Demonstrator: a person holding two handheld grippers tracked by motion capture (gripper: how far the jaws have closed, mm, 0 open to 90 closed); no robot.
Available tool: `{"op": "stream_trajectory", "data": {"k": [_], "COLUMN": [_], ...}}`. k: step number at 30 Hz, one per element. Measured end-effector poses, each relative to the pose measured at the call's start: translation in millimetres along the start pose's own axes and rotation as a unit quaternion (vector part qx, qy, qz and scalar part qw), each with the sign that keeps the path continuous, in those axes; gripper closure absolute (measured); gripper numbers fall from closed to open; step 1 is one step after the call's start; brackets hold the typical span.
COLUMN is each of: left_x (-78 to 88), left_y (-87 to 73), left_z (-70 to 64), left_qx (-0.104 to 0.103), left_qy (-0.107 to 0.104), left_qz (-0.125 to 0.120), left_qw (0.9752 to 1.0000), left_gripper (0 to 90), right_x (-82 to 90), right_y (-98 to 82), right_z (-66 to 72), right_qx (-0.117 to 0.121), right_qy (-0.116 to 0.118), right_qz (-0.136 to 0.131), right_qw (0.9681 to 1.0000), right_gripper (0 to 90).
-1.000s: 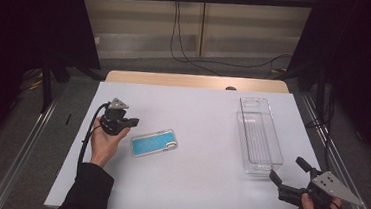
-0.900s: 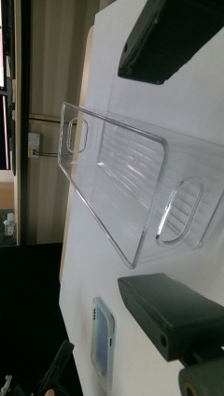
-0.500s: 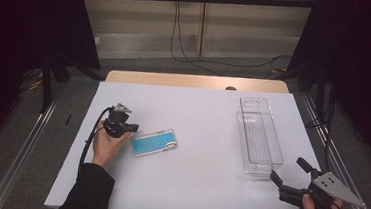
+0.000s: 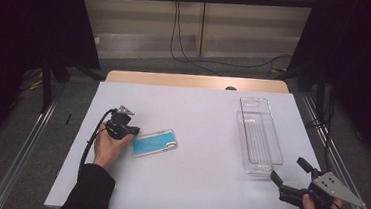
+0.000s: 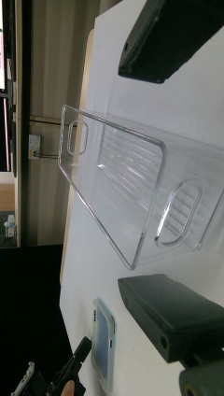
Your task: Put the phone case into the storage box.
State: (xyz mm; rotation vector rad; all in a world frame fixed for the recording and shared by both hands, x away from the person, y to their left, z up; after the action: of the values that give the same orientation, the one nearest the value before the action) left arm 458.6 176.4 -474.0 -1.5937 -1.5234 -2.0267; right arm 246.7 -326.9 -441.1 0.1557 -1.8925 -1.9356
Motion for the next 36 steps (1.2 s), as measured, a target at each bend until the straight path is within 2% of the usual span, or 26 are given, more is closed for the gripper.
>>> {"op": "stream_trajectory", "data": {"k": [36], "left_x": [6.2], "left_y": [-8.9], "left_z": [-12.7], "left_qx": [-0.014], "left_qy": [-0.009], "left_qz": [0.008], "left_qw": [0.9998], "left_gripper": [90.0], "right_x": [0.0], "right_y": [-0.6], "right_z": [-0.1], "right_qx": [-0.004], "right_qy": [-0.001], "right_qz": [0.002], "right_qw": [1.0], "right_gripper": [1.0]}}
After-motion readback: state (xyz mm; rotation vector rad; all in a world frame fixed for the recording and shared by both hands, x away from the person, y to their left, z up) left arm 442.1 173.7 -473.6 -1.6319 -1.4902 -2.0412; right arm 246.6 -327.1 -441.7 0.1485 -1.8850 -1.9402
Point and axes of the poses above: each handheld gripper's, and its own axes: x roughly backward along the jaws, y roughly out of its top, z roughly to its left, the point moved 3 cm from there along -x, roughly forward along the jaws
